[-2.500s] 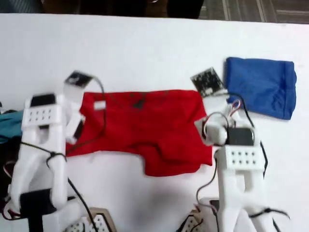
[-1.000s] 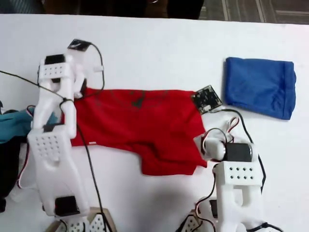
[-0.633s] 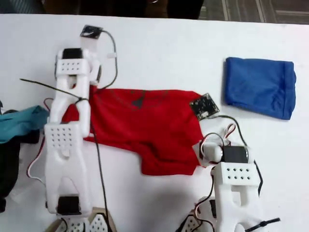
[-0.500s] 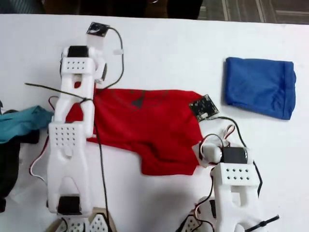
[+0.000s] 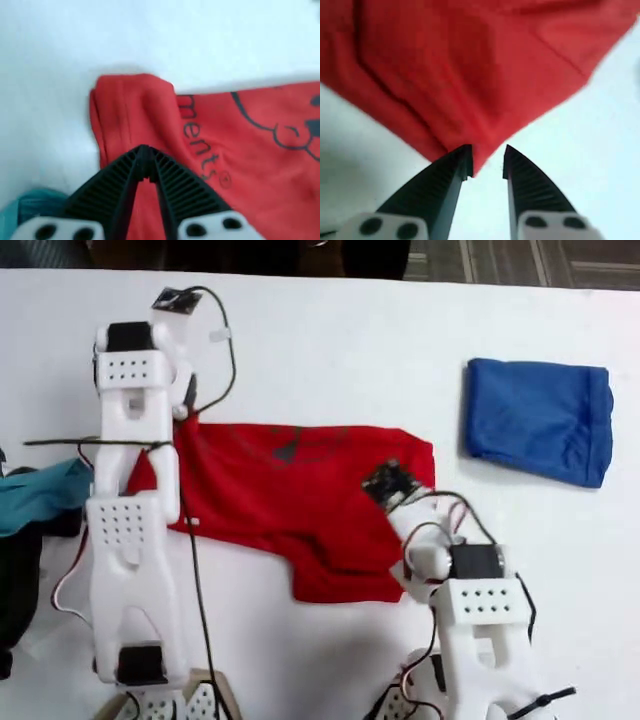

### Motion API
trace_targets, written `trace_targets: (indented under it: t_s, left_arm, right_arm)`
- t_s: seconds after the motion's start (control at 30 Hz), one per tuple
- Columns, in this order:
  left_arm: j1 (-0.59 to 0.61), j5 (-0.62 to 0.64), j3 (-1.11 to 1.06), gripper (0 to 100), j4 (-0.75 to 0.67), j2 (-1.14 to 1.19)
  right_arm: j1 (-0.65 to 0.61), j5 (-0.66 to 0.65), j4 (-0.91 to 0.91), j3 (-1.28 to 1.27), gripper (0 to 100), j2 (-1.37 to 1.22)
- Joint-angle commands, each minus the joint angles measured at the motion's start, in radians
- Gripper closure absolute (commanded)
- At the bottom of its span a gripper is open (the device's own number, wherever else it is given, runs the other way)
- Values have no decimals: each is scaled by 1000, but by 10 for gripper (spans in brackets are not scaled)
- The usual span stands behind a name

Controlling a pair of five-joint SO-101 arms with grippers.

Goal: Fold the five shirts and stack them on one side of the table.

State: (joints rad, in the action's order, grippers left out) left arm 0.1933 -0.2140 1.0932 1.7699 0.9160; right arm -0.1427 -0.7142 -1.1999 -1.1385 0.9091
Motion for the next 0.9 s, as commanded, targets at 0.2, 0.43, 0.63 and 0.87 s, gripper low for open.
trace_targets:
  t_s: [0.2,0.43,0.63,0.87]
  left_arm:
    - [17,-11,-608,974,-144,-408]
    - [26,-9,-1204,975,-512,-686]
    - [95,-8,-1408,975,-660,-724]
    - [155,-9,-1508,975,-775,-724]
  right_arm:
    - [-255,-5,5,9,890,22]
    - [-288,68,25,3,889,22]
    - [-328,72,38,3,871,-44]
    - [-328,72,168,11,833,-249]
